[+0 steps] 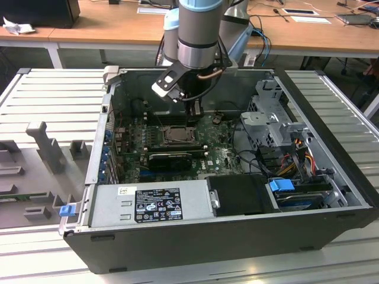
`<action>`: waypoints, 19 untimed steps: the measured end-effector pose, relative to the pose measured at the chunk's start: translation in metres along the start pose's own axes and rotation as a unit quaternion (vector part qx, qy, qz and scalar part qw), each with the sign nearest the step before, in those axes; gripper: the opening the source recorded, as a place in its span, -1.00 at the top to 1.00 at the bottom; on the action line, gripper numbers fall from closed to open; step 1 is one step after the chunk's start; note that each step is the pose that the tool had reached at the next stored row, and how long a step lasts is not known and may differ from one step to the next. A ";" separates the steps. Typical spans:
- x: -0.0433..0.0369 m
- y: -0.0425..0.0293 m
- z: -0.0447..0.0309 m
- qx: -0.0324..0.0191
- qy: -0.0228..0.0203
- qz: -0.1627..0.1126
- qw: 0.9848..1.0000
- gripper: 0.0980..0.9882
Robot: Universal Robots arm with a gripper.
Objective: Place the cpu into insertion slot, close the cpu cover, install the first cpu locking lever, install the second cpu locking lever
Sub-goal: 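Close the cpu cover, then install the first cpu locking lever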
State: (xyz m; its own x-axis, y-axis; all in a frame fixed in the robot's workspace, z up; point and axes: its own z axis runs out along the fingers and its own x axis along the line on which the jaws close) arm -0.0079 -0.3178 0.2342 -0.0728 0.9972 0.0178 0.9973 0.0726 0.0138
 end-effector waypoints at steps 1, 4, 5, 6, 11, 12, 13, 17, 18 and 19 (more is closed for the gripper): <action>0.0001 -0.0009 0.0003 0.000 0.000 -0.004 1.000 0.98; 0.0006 -0.0072 0.0006 0.000 0.001 -0.006 1.000 0.98; 0.0007 -0.0089 0.0006 0.000 0.001 -0.006 1.000 0.98; 0.0008 -0.0106 0.0006 0.000 0.001 -0.006 1.000 0.98; 0.0014 -0.0189 0.0005 0.000 0.001 -0.006 1.000 0.98; 0.0016 -0.0209 0.0005 0.000 0.001 -0.006 1.000 0.98; 0.0017 -0.0215 0.0004 0.000 0.001 -0.006 1.000 0.98; 0.0018 -0.0235 0.0003 0.000 0.001 -0.006 1.000 0.98; 0.0017 -0.0236 -0.0001 0.000 0.001 -0.006 1.000 0.98; 0.0017 -0.0236 -0.0010 0.000 0.001 -0.006 1.000 0.98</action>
State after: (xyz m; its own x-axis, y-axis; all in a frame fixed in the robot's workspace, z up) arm -0.0315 -0.3177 0.2349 -0.0843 0.9963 0.0191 0.9964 0.0841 0.0139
